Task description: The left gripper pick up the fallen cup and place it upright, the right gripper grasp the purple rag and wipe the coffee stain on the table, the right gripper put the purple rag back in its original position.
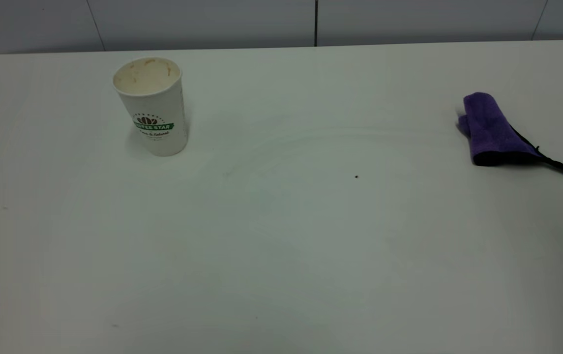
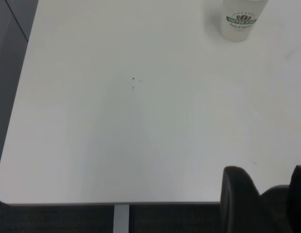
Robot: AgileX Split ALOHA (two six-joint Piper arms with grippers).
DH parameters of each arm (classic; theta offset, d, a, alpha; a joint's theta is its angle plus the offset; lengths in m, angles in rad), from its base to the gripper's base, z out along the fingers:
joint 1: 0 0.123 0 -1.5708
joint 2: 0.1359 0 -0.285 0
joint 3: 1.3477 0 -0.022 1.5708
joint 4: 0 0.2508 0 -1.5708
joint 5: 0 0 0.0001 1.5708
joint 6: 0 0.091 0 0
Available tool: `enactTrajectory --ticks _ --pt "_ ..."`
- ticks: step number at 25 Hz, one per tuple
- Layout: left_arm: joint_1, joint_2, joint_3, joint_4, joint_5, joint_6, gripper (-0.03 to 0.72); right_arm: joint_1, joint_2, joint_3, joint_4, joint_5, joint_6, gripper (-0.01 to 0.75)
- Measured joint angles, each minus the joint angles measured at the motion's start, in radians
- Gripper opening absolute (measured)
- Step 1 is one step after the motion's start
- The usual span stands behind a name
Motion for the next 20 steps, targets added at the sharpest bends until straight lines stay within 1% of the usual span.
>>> enactTrajectory --ticks 5,10,20 --pt "0.000 0.000 0.000 0.000 0.000 0.001 0.275 0.000 -0.105 0.094 0.003 -0.017 0.001 0.704" --pt "0.000 0.000 0.000 0.000 0.000 0.001 0.275 0.000 -0.157 0.103 0.003 -0.017 0.001 0.695" --pt "0.000 0.000 0.000 0.000 0.000 0.001 0.275 0.000 -0.162 0.103 0.003 -0.017 0.001 0.689"
